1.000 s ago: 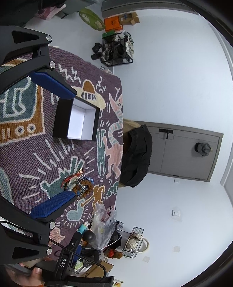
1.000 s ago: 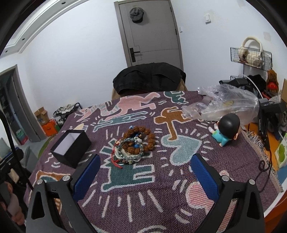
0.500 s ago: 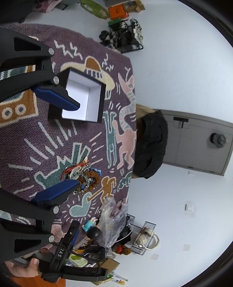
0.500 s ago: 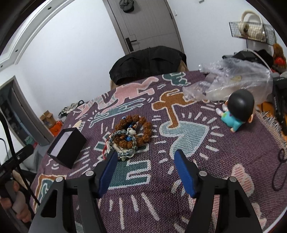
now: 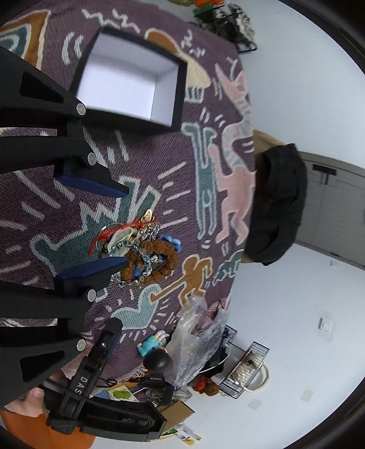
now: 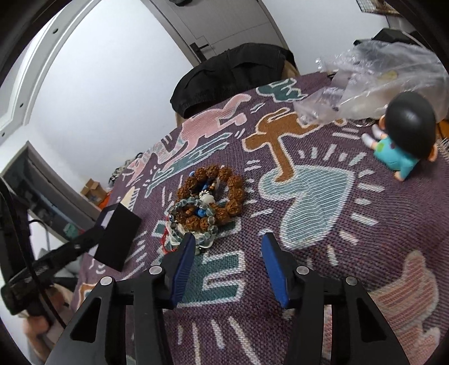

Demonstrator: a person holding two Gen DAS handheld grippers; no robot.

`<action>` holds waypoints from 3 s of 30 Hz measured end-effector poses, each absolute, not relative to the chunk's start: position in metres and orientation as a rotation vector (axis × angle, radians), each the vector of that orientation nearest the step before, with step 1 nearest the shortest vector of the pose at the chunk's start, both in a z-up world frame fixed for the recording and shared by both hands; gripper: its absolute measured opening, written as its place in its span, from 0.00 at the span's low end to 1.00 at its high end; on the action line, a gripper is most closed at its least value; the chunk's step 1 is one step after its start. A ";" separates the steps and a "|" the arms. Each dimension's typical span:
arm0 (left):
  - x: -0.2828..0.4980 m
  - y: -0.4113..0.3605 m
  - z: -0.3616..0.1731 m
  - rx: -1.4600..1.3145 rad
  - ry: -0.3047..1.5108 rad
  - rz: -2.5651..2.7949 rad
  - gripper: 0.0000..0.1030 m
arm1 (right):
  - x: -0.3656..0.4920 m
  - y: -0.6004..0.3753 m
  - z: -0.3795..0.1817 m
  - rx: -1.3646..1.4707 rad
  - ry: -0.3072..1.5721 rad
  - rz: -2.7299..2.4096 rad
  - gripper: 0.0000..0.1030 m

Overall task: Organize jewelry
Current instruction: 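Move both tools down toward the jewelry pile, then grasp the red string bracelet with the left tool while the right tool grasps the grey bead bracelet, then carry the red string bracelet into the black box and open the left tool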

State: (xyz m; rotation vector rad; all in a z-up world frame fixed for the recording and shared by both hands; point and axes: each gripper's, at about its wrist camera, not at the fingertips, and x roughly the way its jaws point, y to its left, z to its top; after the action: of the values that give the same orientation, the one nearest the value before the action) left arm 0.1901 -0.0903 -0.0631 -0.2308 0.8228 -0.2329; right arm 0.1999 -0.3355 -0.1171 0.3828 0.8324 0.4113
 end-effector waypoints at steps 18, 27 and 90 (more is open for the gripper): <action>0.236 -0.108 -0.121 -0.306 1.005 -0.246 0.13 | 0.229 -0.315 -0.143 0.464 0.938 0.476 0.43; 0.229 -0.103 -0.104 -0.302 0.973 -0.266 0.02 | 0.241 -0.302 -0.146 0.471 0.956 0.477 0.43; 0.185 0.066 -0.065 -0.388 0.906 -0.011 0.14 | 0.207 -0.161 -0.052 0.300 0.793 0.705 0.10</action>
State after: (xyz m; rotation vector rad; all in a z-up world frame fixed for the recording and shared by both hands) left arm 0.1851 0.0663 -0.0650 -0.3883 0.9058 -0.0112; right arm 0.2073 -0.1612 -0.0521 0.3001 0.7931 0.7051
